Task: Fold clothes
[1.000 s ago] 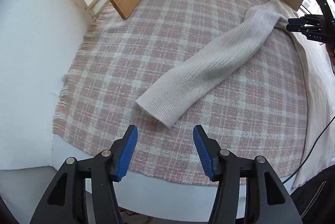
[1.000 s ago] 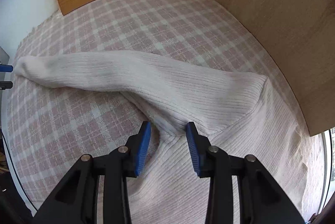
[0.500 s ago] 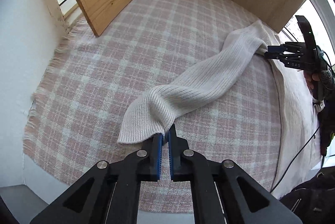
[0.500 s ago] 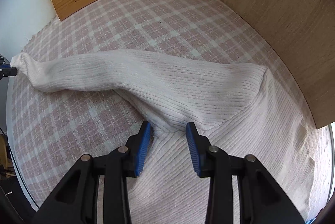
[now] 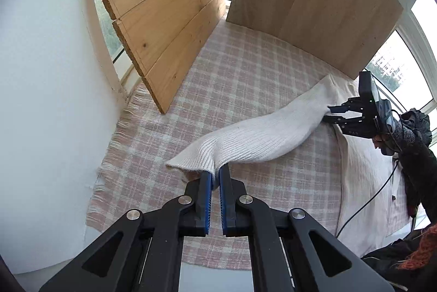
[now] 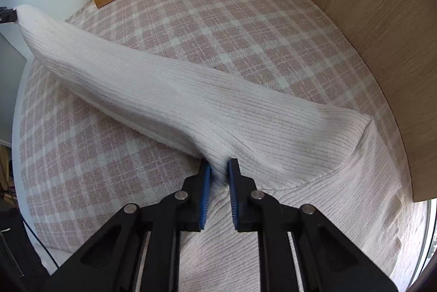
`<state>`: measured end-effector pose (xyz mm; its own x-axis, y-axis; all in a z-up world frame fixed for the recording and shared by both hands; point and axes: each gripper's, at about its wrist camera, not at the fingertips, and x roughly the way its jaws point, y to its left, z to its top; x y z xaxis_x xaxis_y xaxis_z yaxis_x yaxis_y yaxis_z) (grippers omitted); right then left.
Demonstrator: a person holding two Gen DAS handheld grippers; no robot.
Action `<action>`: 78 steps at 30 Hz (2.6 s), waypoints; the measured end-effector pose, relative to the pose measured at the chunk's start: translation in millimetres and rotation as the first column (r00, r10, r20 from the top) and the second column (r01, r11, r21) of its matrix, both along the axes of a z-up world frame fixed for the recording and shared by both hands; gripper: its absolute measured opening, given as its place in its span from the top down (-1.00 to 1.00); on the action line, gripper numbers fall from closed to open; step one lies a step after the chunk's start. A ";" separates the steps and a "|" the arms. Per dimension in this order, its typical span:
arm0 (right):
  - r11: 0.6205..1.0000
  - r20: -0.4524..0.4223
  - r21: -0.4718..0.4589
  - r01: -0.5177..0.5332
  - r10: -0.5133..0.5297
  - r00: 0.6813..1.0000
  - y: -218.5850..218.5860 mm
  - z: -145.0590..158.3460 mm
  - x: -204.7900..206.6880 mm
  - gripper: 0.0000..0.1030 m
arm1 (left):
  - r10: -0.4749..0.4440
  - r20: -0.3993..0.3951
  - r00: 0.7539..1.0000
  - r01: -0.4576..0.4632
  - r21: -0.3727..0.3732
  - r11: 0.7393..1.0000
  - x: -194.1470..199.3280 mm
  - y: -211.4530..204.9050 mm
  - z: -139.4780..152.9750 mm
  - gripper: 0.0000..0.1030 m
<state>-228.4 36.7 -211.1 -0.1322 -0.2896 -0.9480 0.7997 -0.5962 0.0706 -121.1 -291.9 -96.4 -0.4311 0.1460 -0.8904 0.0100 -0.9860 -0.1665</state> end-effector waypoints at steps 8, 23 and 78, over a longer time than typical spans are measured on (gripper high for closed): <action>0.991 0.067 -0.089 0.105 -0.099 0.993 40.9 26.5 -32.4 -0.01 | -0.056 0.165 0.985 0.064 -0.044 0.997 42.3 10.5 -33.3 0.79; 0.993 0.018 -0.007 0.122 -0.121 0.992 14.5 -1.4 -48.8 0.00 | -0.073 0.220 0.973 0.119 -0.203 0.972 14.2 -1.5 -91.1 0.25; 0.680 0.182 0.144 0.719 -0.733 0.656 22.5 -11.2 -127.7 0.85 | -0.239 -0.171 0.956 0.222 -0.113 0.968 76.2 85.6 44.8 0.95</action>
